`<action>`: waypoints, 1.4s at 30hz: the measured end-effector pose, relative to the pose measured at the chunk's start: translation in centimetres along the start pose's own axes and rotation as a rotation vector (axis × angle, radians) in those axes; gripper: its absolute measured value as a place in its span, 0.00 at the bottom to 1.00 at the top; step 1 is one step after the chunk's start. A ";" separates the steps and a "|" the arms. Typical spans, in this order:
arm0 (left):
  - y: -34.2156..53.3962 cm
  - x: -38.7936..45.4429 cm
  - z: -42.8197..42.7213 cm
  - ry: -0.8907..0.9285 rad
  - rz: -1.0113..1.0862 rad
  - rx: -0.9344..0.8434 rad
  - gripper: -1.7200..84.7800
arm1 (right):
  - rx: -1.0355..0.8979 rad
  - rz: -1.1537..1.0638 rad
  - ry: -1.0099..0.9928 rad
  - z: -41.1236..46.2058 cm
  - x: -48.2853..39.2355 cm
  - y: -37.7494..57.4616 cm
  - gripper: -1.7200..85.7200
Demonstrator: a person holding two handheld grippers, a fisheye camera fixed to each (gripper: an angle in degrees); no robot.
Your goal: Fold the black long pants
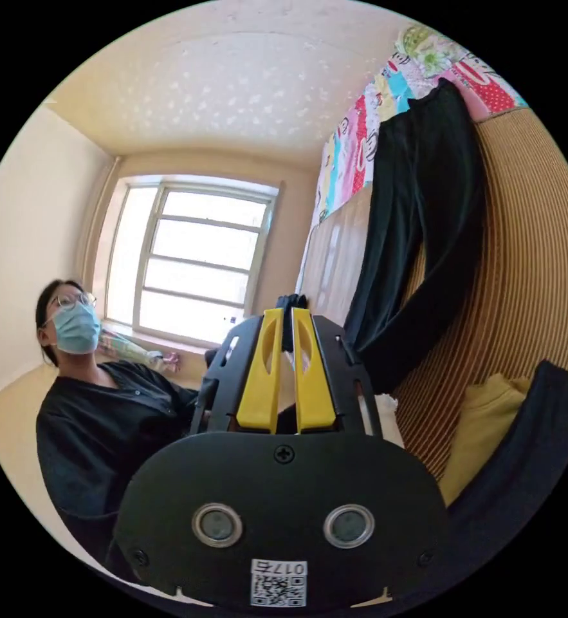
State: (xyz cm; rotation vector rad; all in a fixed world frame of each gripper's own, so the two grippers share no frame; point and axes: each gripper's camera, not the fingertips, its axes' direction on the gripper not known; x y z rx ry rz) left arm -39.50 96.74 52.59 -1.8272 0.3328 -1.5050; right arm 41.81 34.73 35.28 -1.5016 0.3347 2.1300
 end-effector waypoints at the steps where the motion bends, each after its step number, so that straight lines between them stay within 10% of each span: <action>1: 0.5 0.1 -0.2 0.032 0.007 0.011 0.02 | 0.020 0.024 0.082 0.1 0.5 -1.3 0.07; 4: 1.4 -0.1 -0.4 0.126 0.018 0.035 0.02 | 0.113 0.190 0.327 1.2 4.7 -8.1 0.10; 16: 3.3 -3.2 -3.7 0.278 0.042 0.106 0.02 | 0.379 0.402 0.190 4.0 10.3 -13.9 0.06; 35: 2.3 -3.5 -9.1 0.330 0.055 0.149 0.02 | 0.171 0.377 0.540 11.1 5.6 -22.8 0.04; 42: 3.8 -7.4 -10.6 0.386 -0.063 0.233 0.02 | 0.399 0.044 1.439 18.9 -9.9 -26.0 0.03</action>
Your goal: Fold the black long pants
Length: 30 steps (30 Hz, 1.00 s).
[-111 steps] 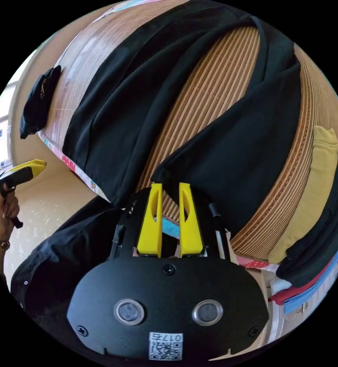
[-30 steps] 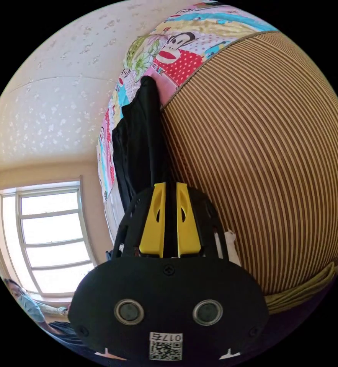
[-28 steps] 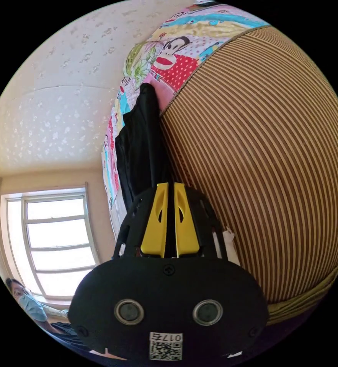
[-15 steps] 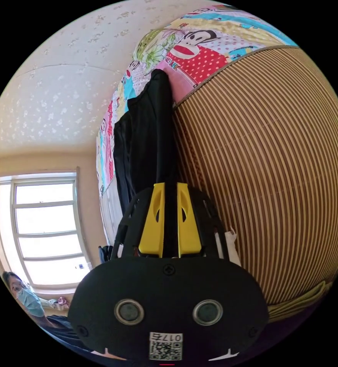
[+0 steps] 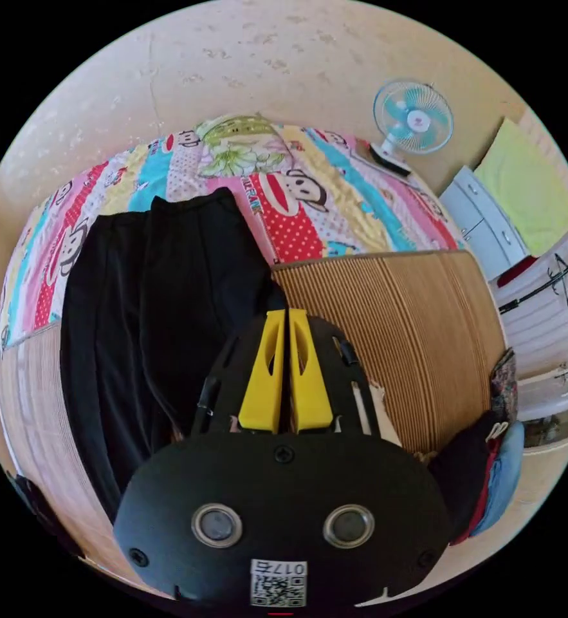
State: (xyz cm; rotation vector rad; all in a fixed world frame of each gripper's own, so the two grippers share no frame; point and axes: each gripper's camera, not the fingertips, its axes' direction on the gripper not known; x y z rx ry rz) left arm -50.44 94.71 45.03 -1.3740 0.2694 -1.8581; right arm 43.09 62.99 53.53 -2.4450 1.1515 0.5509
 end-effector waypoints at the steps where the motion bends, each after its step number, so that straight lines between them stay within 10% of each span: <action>1: 0.4 -0.7 -0.6 0.012 -0.026 0.016 0.02 | 0.039 -0.020 -0.012 -1.4 -0.8 -0.2 0.03; 6: 3.0 -3.9 -4.9 0.146 -0.179 0.168 0.02 | 0.216 -0.149 -0.218 -9.0 -11.5 -2.0 0.03; 14: 8.2 -7.7 -15.5 -0.168 -0.461 0.428 0.03 | -0.233 -0.584 -0.486 3.2 -31.8 2.3 0.03; 20: 7.5 -11.2 -18.4 -0.369 -0.532 0.320 0.03 | -0.237 -0.518 -0.804 0.7 -23.4 10.3 0.03; 30: 3.6 -10.8 -16.9 -0.480 -0.528 0.200 0.03 | -0.692 -0.299 -0.775 2.4 -6.6 27.7 0.07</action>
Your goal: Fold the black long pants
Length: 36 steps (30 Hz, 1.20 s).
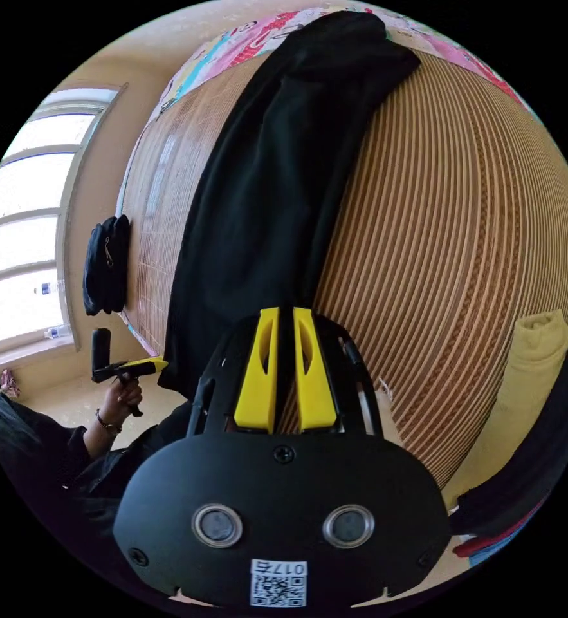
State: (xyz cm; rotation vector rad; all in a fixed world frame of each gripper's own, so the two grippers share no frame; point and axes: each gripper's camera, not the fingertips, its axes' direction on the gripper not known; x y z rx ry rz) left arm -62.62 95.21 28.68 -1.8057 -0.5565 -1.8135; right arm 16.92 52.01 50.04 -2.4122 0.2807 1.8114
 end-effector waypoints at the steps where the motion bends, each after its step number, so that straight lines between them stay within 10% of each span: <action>1: -0.2 0.3 0.2 -0.008 -0.001 -0.008 0.03 | 0.007 0.007 -0.028 0.1 0.2 0.4 0.07; 17: 0.4 2.1 -0.1 0.222 0.114 -0.071 0.02 | 0.109 0.134 -0.222 0.2 3.0 7.3 0.06; 29: 4.5 3.6 -0.4 -0.071 0.065 -0.035 0.05 | 0.106 0.305 -0.310 5.3 10.0 9.2 0.06; 36: -2.2 6.3 -2.9 0.055 0.217 0.103 0.13 | 0.242 0.253 -0.375 3.0 15.7 7.3 0.10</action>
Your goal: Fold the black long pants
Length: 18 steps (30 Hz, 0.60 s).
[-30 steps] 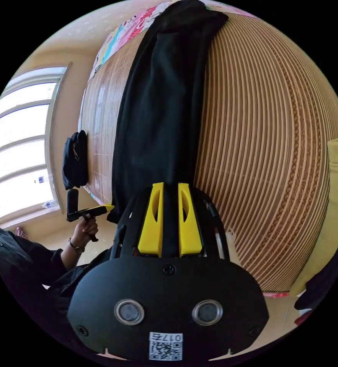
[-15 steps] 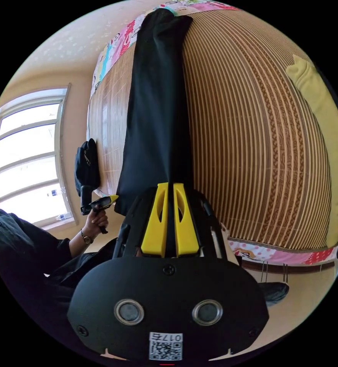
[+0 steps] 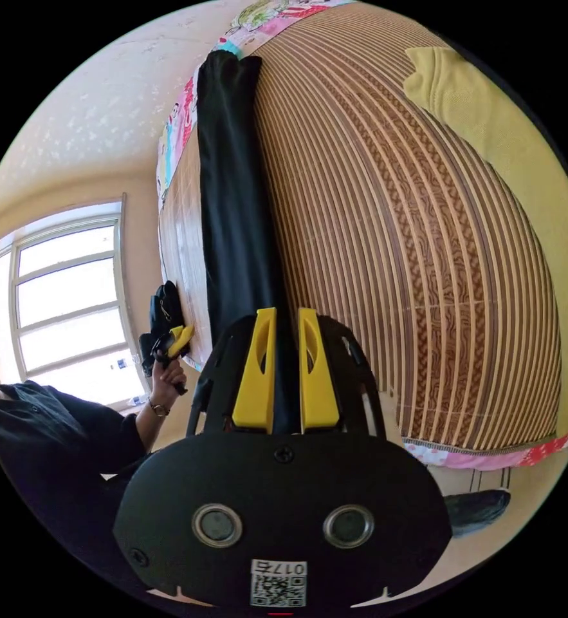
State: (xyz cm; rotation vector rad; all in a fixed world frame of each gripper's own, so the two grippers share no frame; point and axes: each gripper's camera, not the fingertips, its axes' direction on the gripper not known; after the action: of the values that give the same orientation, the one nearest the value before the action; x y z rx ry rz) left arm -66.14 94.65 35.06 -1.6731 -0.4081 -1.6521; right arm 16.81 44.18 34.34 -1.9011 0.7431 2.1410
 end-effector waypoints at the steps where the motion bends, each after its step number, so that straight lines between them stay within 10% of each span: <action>1: -2.6 0.2 1.1 0.020 0.035 -0.022 0.15 | 0.003 -0.016 -0.021 0.0 0.3 -0.9 0.10; 8: -16.2 2.8 9.5 0.048 0.165 -0.218 0.20 | -0.059 -0.210 -0.145 3.2 2.1 -12.1 0.13; 18: -12.2 5.4 11.3 0.117 0.139 -0.170 0.07 | 0.024 -0.217 -0.348 5.2 2.5 -8.9 0.05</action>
State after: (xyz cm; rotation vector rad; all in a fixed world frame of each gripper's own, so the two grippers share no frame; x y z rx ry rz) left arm -65.59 109.20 44.72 -1.6756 -0.0928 -1.7094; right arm 15.88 53.80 30.03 -1.4615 0.4668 2.2241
